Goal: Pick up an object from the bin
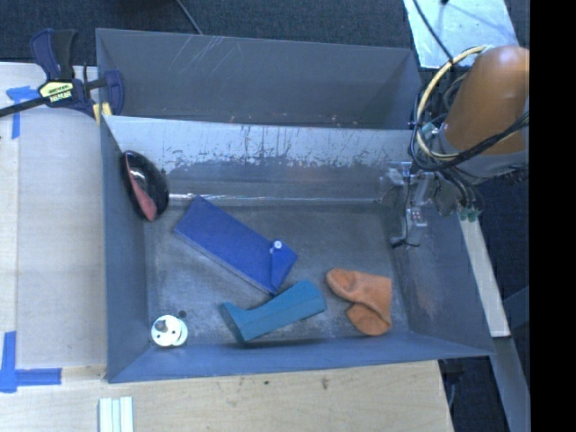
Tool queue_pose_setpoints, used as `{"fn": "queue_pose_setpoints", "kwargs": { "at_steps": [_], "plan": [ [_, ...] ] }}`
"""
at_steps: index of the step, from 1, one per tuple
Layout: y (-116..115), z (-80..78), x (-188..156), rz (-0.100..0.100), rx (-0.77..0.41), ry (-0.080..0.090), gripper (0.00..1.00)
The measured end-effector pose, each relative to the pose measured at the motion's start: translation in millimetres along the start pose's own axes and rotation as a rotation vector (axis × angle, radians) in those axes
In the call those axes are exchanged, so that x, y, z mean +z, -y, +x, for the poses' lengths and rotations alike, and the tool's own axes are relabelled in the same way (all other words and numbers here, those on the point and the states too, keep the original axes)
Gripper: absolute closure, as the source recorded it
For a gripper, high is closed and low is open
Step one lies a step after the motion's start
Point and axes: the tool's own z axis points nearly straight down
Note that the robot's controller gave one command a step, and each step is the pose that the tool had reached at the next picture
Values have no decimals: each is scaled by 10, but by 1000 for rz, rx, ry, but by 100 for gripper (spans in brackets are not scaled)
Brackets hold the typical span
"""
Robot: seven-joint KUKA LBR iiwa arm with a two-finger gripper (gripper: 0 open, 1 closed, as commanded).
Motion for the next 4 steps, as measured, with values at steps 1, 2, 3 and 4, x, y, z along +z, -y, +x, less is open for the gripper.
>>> {"fn": "queue_pose_setpoints", "kwargs": {
  "at_steps": [1, 2, 3, 4],
  "plan": [
    [-3, -19, -50, 1, -2, 8, 0],
    [-59, 334, 348, 3, -7, 14, 0],
    [-69, 547, 620, 0, 70, 0, 0],
    [-139, 776, 781, 2, -27, 8, 100]
  ]
}}
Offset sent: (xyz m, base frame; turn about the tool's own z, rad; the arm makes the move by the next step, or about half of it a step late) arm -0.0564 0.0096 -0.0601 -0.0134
